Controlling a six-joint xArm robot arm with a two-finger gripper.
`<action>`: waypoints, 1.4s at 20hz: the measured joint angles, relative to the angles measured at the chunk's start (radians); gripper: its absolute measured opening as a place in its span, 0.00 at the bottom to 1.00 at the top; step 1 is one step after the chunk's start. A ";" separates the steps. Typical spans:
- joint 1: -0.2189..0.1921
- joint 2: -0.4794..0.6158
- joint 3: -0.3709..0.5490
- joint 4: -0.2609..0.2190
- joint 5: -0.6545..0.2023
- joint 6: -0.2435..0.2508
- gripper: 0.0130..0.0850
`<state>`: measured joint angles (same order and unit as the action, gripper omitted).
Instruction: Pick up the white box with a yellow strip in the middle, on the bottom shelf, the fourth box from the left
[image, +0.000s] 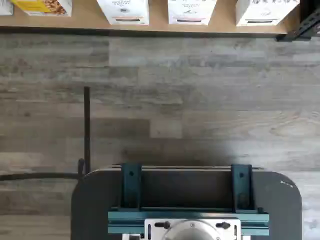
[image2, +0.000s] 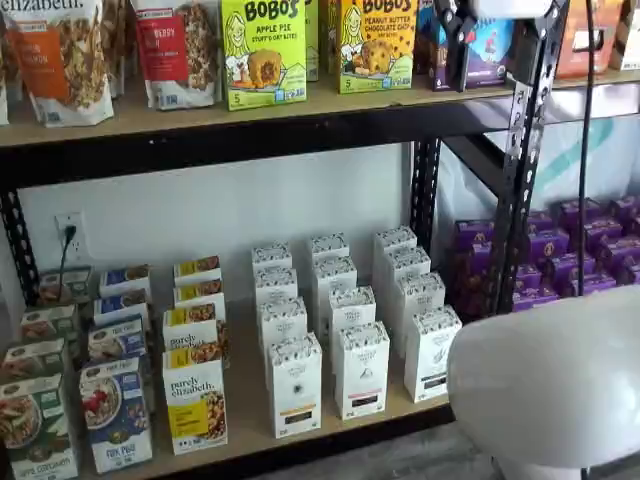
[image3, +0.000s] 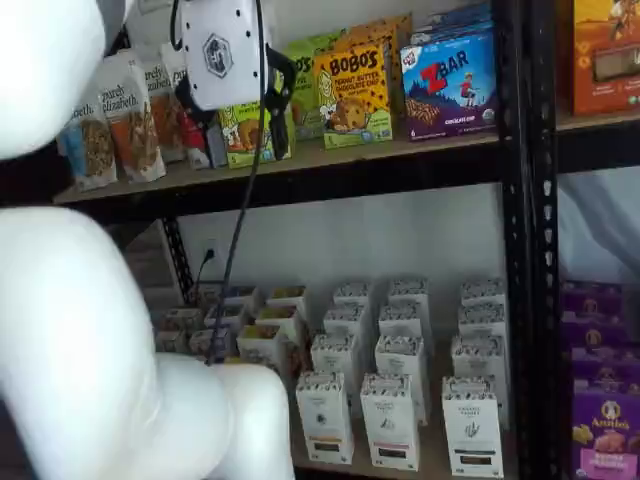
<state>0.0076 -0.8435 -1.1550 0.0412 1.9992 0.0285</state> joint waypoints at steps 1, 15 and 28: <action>-0.014 -0.001 0.001 0.015 -0.001 -0.007 1.00; 0.027 -0.017 0.081 0.025 -0.105 0.031 1.00; 0.154 -0.013 0.294 -0.045 -0.351 0.142 1.00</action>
<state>0.1612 -0.8564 -0.8607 -0.0042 1.6480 0.1705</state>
